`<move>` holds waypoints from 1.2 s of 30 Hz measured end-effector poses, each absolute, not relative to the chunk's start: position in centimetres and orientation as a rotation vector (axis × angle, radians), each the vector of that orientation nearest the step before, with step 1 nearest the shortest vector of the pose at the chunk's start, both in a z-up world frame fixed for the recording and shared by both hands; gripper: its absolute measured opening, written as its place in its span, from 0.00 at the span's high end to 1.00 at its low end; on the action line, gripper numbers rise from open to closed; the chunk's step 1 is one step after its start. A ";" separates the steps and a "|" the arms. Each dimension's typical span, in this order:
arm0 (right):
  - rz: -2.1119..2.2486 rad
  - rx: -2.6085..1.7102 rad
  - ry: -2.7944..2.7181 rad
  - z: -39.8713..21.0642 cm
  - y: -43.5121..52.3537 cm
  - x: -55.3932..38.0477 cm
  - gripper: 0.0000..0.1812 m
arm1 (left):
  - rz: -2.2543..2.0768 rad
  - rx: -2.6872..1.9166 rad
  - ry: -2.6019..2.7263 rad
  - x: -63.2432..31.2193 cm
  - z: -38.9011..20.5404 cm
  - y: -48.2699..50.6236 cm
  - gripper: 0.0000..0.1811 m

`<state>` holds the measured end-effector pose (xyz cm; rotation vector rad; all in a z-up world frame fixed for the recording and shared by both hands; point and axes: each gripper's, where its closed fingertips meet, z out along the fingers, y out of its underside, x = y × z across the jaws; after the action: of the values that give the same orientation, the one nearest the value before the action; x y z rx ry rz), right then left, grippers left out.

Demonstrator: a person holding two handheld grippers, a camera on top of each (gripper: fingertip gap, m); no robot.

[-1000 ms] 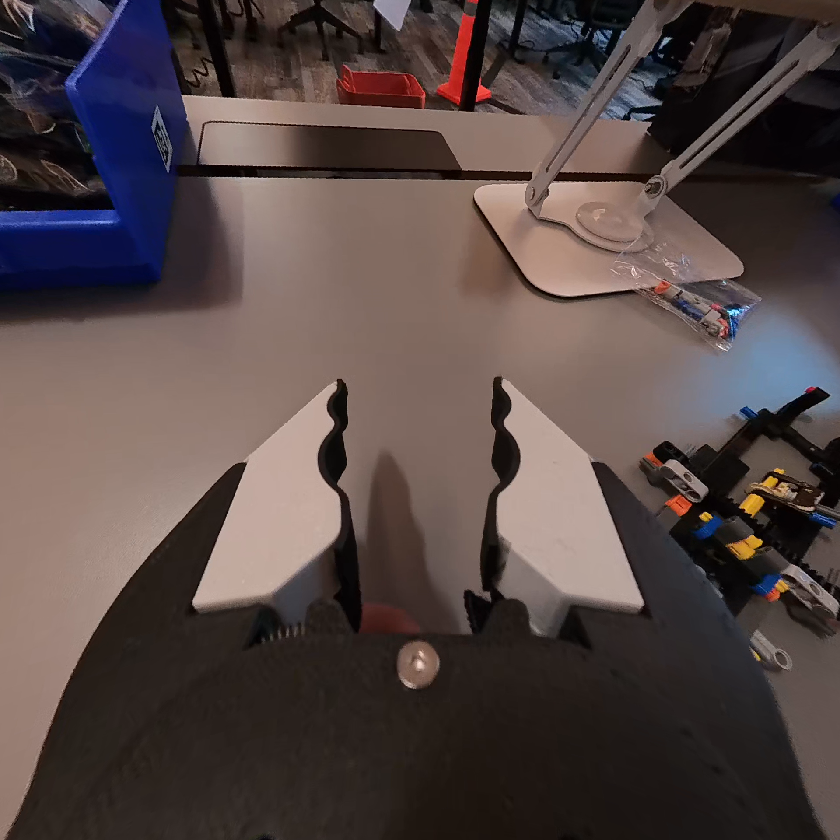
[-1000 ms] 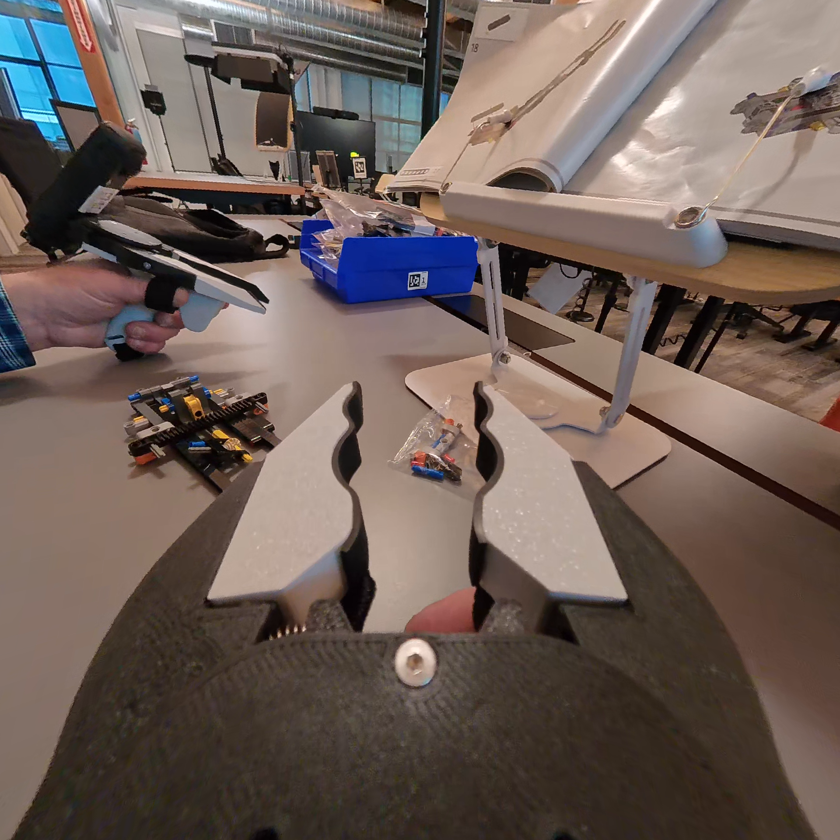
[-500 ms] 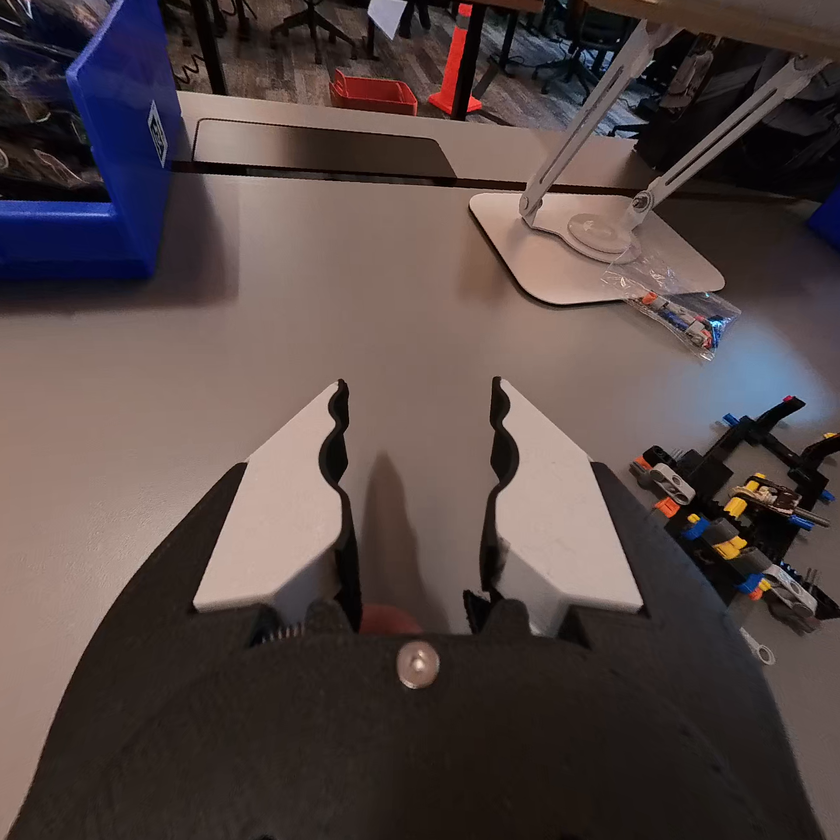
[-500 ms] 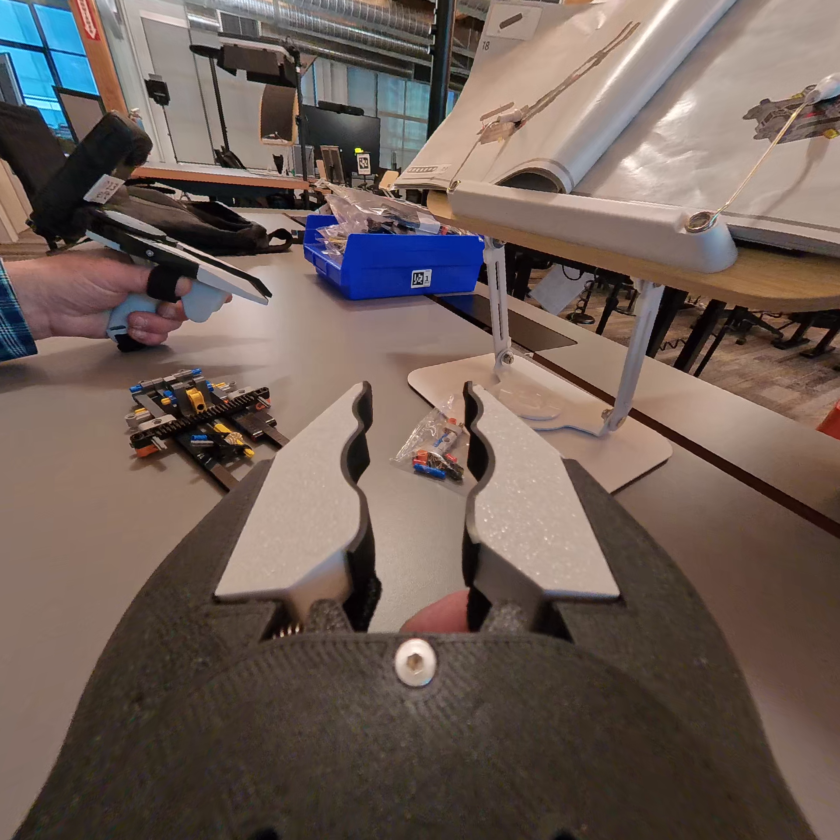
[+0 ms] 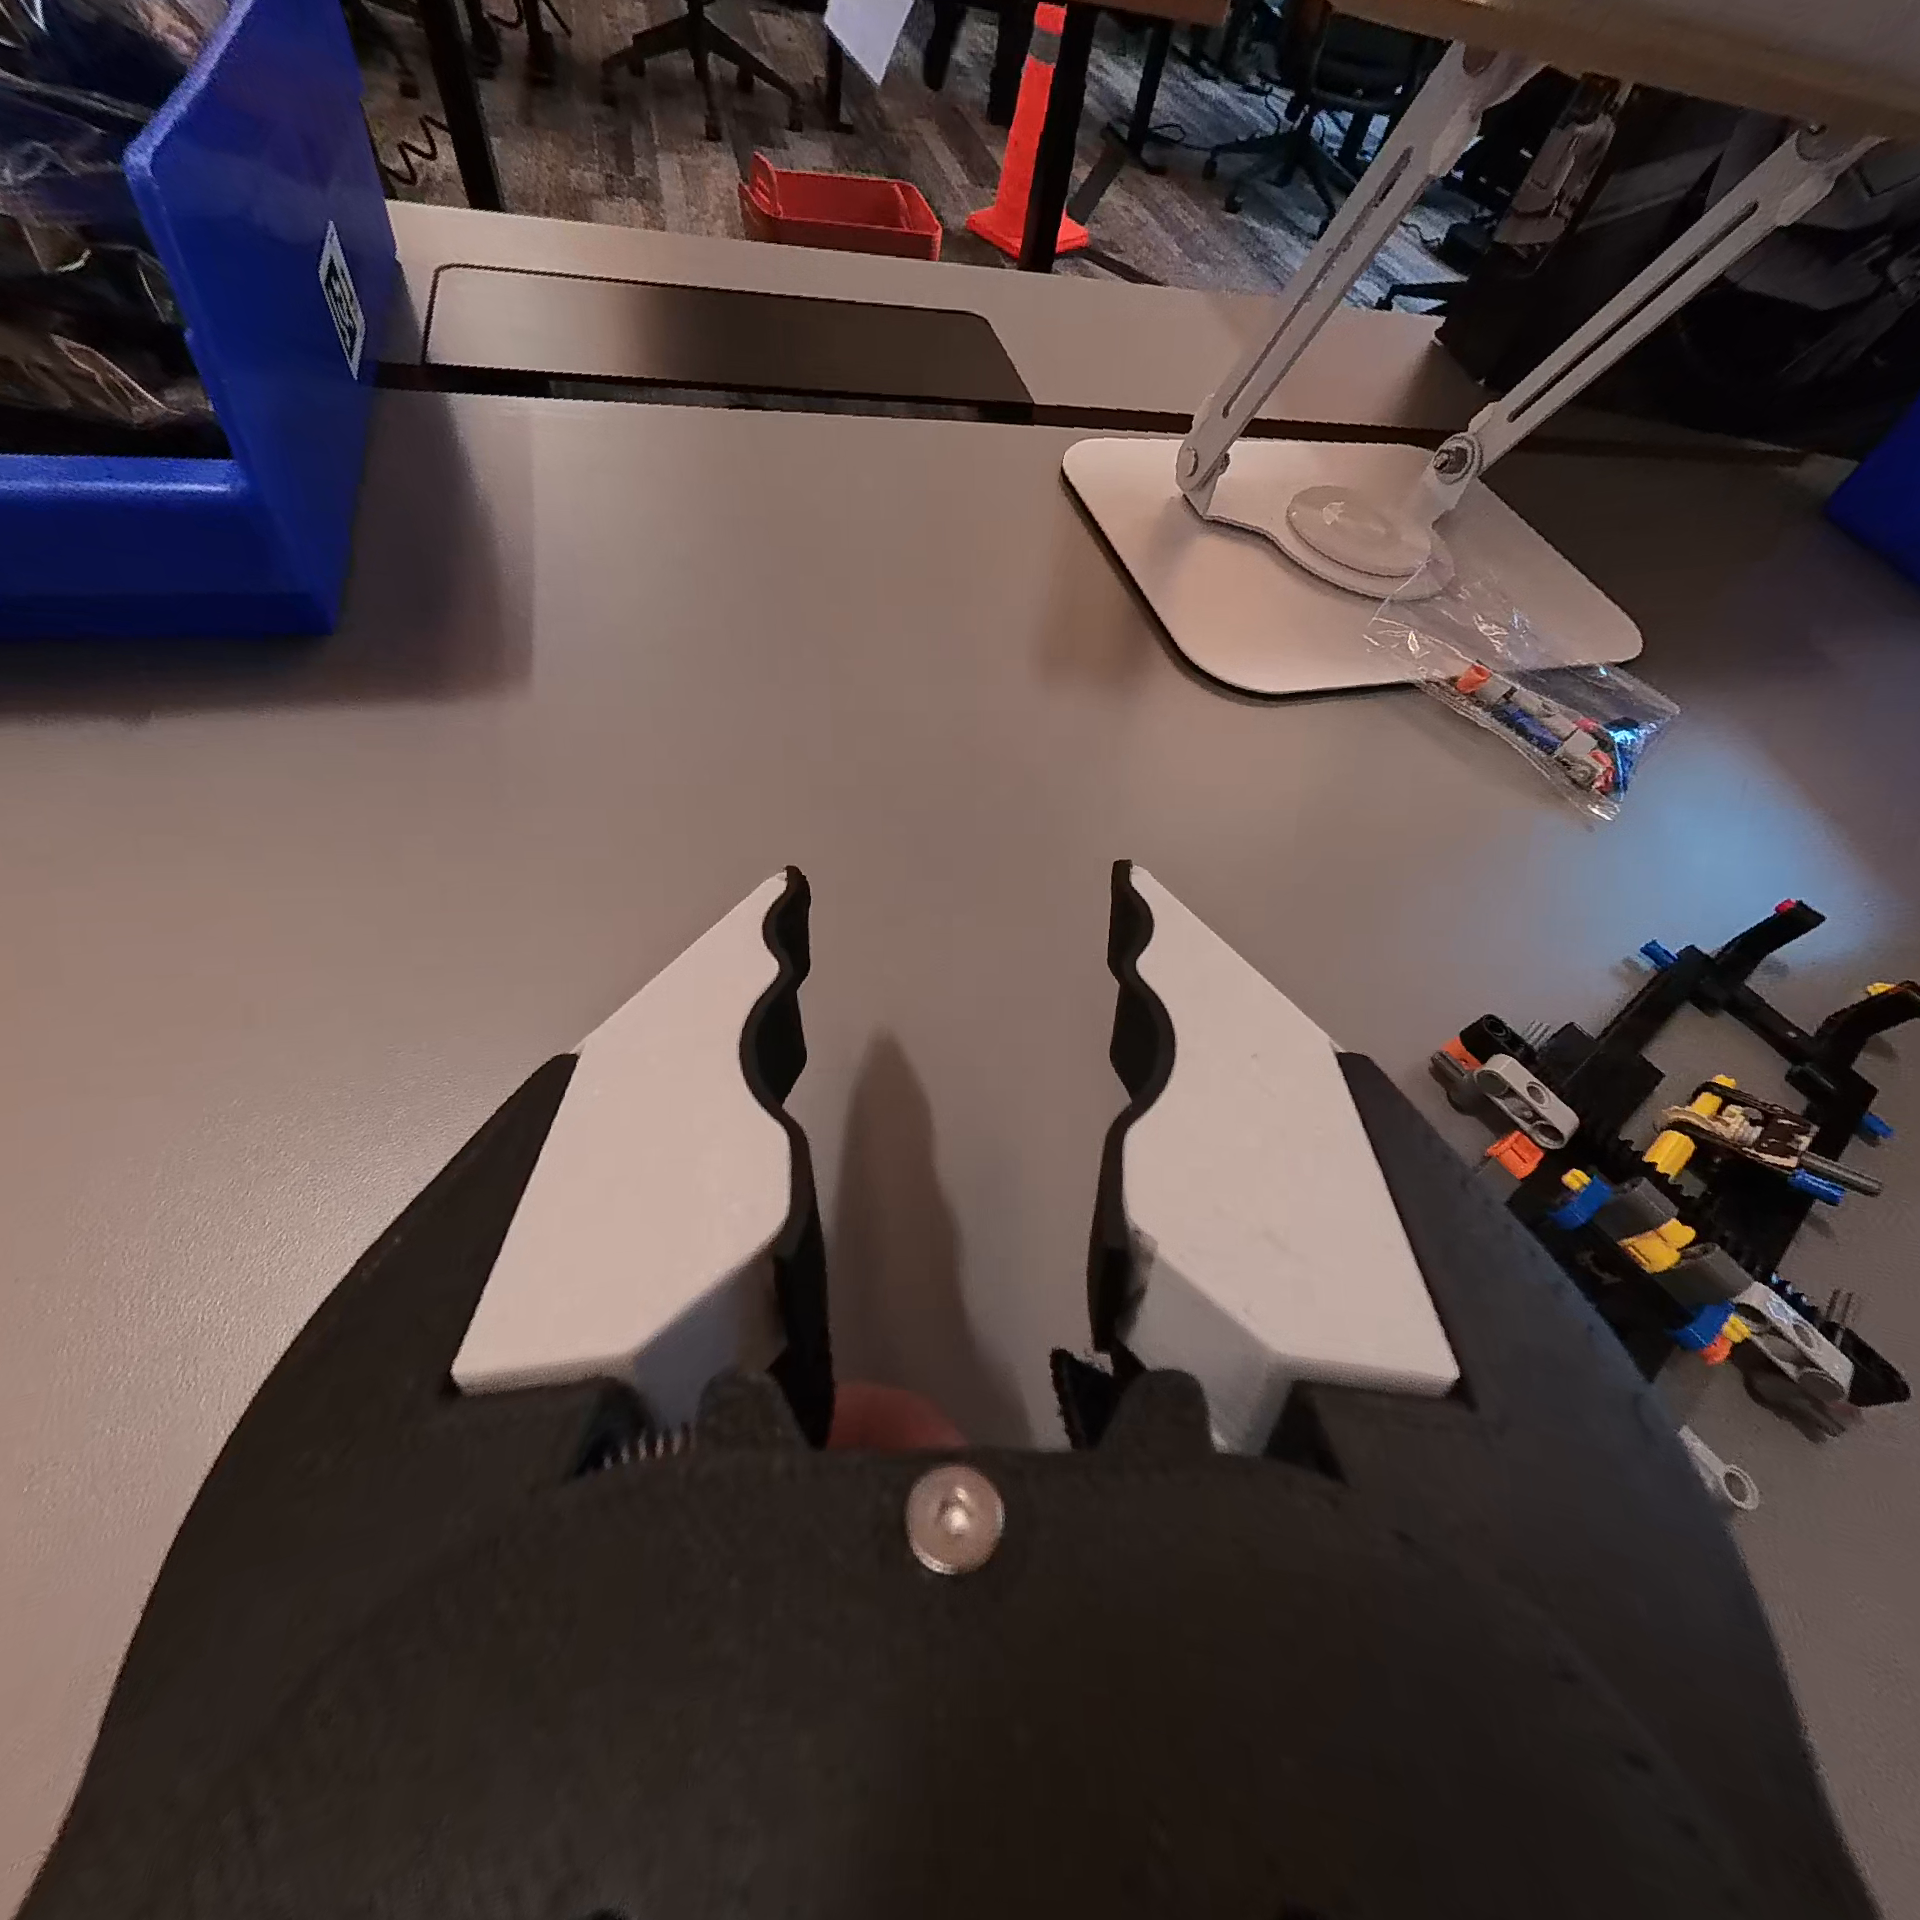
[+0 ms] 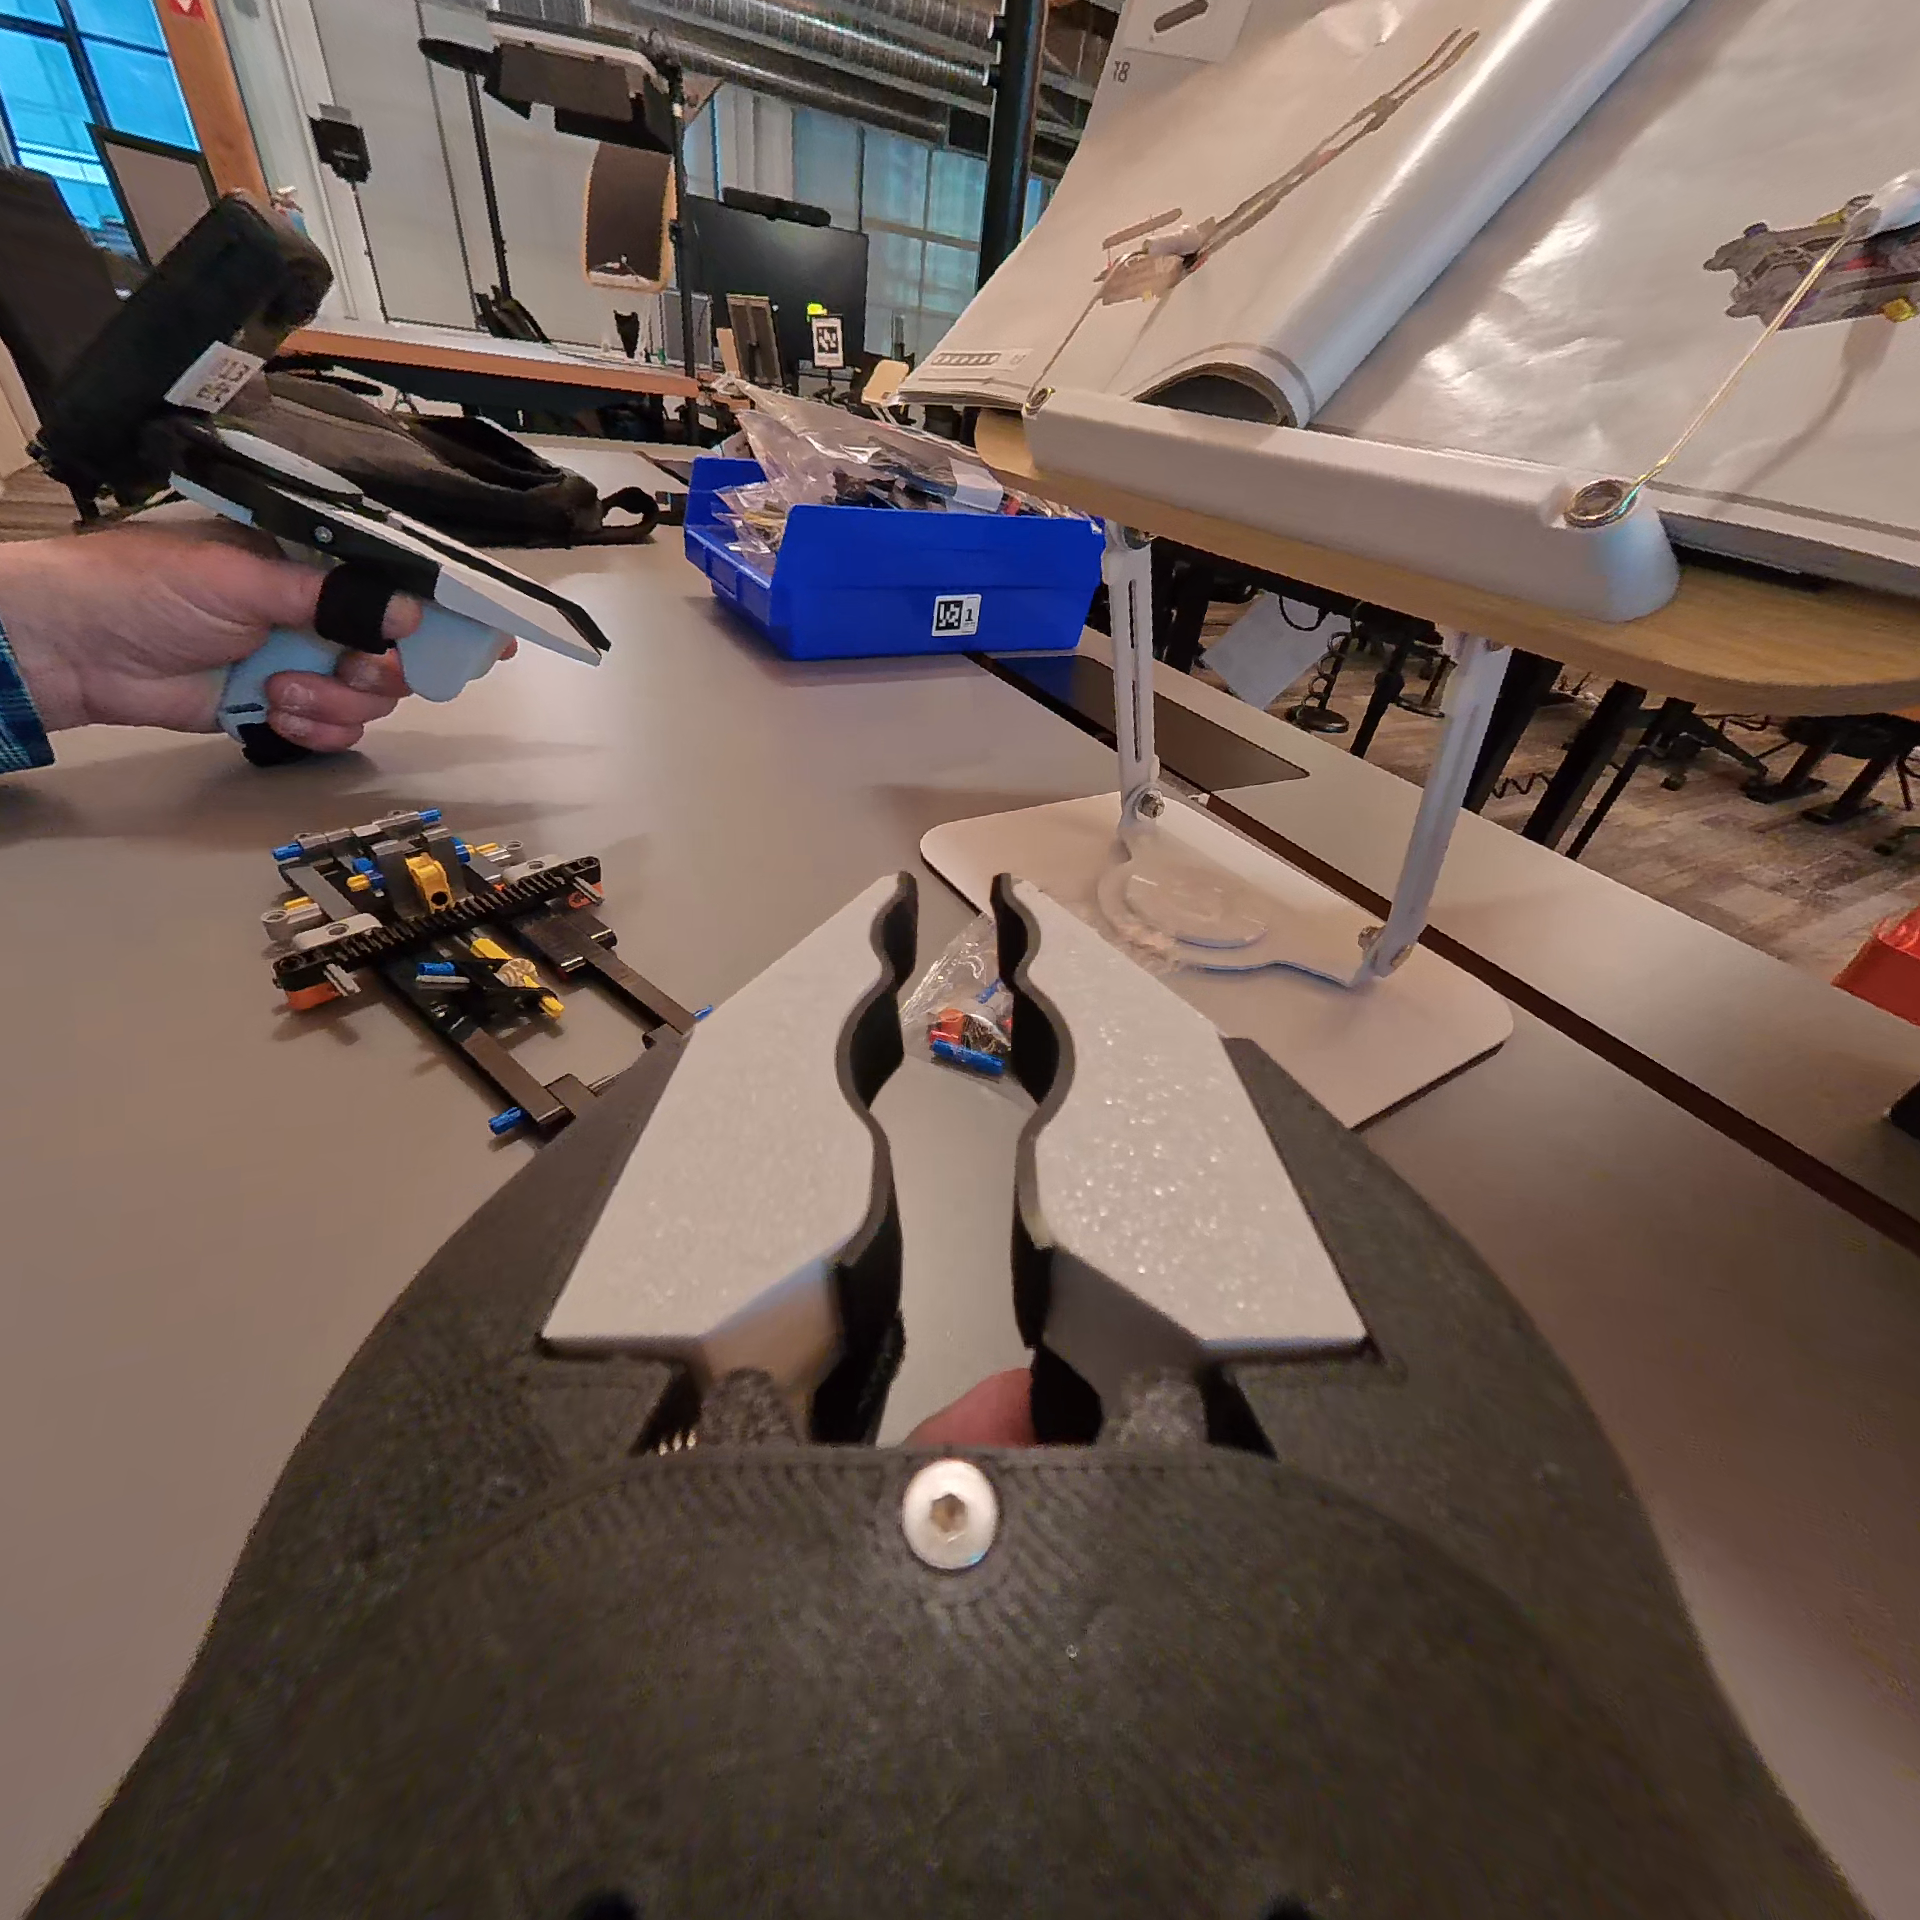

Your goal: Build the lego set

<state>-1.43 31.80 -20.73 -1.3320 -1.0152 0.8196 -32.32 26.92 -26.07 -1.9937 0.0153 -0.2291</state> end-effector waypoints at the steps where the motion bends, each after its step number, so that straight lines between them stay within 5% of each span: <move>1: 0.818 -1.331 -1.015 -20.7 31.8 -1.4 0.94 | -0.231 -1.994 0.015 -32.3 -26.1 26.9 0.69; 23: 0.780 -1.332 -1.053 -21.2 31.6 -1.7 0.96 | -0.237 -1.995 0.021 -32.3 -26.1 26.9 0.70; 36: 0.555 -1.789 -1.196 -28.0 37.4 -3.0 0.79 | -0.215 -2.010 0.449 -23.0 -23.1 30.3 0.73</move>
<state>-3.01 37.44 -28.03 -1.7893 -1.1962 0.5555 -23.03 30.34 -23.08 -2.0102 0.4488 -0.2149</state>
